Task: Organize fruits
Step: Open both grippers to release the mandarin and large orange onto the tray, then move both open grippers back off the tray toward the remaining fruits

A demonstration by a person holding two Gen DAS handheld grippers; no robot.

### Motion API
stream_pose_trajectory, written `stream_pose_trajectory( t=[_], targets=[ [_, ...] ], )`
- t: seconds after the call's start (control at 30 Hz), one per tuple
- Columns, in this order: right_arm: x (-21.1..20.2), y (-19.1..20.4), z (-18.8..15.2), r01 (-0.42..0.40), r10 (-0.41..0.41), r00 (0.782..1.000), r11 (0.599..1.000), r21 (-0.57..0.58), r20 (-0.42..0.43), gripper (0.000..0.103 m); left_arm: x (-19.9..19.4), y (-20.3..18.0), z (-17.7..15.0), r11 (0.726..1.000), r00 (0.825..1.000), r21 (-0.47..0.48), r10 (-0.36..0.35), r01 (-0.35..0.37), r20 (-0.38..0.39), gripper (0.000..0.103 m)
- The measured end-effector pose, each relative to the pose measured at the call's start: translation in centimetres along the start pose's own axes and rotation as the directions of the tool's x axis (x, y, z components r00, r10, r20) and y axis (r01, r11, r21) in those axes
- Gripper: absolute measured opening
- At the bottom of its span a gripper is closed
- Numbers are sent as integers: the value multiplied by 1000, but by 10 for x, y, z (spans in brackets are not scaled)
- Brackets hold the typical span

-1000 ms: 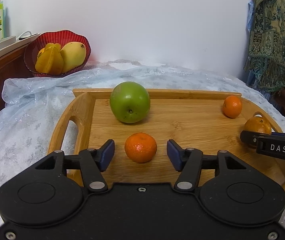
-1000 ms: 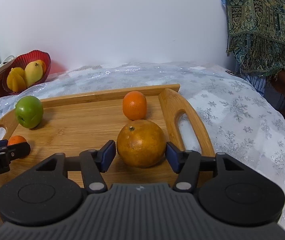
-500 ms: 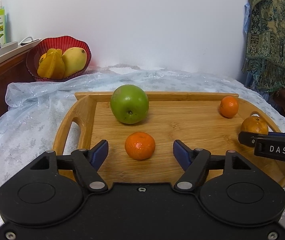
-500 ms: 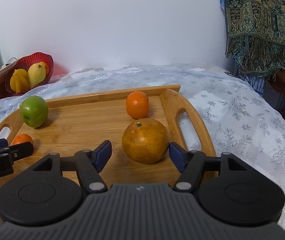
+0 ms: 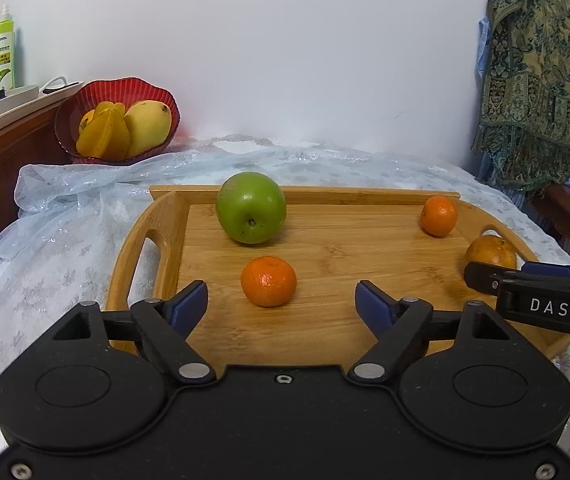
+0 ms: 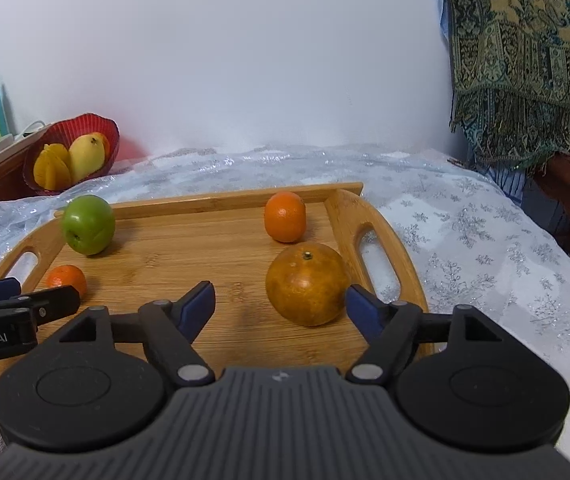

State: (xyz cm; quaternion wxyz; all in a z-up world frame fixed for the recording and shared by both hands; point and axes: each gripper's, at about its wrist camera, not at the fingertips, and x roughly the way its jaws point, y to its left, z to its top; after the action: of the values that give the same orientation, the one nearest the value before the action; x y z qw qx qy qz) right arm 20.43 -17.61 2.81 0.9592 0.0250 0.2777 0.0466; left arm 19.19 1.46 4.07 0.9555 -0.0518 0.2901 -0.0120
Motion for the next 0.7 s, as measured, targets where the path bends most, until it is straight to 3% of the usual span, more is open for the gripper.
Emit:
stream_pose_trajectory(
  t=[0.43,0.7],
  targets=[
    [-29,2,-12,-21,21,999,1000,-1,43,90,-40,-7,-16,999,998,32,-42,41,43,93],
    [-46,3,-28,-26,26,998,1000,2,53,91,-59,-6,-30,998,998,24,-51,50,43,95]
  ],
)
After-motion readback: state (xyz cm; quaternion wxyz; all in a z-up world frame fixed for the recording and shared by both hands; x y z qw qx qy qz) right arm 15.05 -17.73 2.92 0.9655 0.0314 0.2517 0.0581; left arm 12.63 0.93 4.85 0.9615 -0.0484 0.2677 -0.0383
